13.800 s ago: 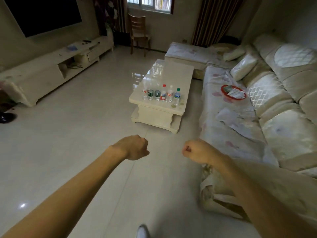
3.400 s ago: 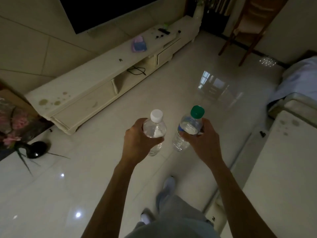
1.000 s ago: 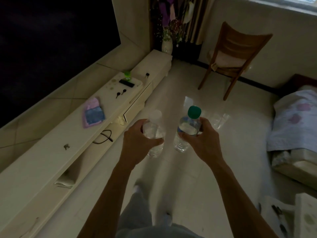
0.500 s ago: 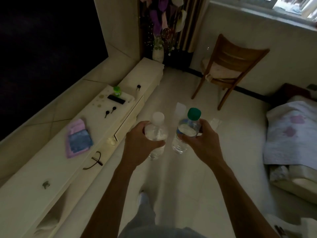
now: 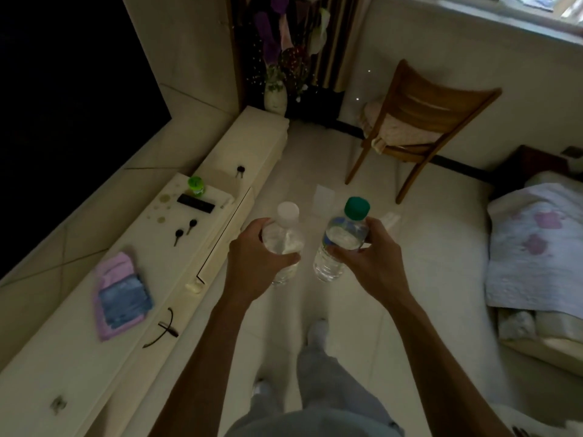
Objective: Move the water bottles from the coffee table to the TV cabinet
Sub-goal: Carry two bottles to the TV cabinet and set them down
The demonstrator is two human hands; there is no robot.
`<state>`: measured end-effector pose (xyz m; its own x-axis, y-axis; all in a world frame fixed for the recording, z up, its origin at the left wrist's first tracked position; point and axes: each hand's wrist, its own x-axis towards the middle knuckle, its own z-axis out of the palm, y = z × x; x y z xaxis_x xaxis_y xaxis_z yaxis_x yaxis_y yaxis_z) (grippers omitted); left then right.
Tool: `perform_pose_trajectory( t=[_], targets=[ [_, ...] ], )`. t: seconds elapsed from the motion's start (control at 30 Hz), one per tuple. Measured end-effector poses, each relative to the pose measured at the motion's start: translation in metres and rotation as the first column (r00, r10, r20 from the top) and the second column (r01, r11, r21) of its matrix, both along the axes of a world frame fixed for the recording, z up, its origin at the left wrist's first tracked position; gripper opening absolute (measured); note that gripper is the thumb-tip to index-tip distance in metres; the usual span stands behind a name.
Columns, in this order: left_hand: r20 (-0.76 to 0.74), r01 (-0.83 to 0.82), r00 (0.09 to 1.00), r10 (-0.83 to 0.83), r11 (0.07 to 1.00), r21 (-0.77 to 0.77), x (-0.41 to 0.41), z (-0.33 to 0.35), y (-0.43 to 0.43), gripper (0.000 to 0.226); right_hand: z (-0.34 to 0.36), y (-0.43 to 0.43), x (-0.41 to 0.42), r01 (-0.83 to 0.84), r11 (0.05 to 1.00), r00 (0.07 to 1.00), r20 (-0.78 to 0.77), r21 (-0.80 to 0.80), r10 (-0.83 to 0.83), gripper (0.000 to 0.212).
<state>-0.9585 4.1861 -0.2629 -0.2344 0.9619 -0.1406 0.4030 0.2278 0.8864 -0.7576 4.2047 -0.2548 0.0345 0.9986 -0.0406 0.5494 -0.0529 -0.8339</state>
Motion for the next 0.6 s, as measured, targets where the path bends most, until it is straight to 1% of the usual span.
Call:
perform_pose_trajectory(
  t=[0.2,0.4,0.6],
  targets=[
    [-0.004,-0.025,1.000,0.025,0.999,-0.030,0.011,-0.002,0.074,0.067,-0.011,0.084,0.013,-0.042,0.999,0.999,-0.011,-0.002,0.042,0.069],
    [-0.001,-0.110,0.994,0.110,0.994,-0.026,0.032,0.005,0.167,0.065,-0.010,0.193,0.036,-0.116,0.993,0.993,-0.021,-0.005,0.116,0.067],
    [-0.015,-0.179,0.984,0.179,0.984,0.005,0.048,0.016,0.238,0.066,-0.009,0.276,0.049,-0.160,0.987,0.987,-0.015,0.007,0.160,0.070]
  ],
)
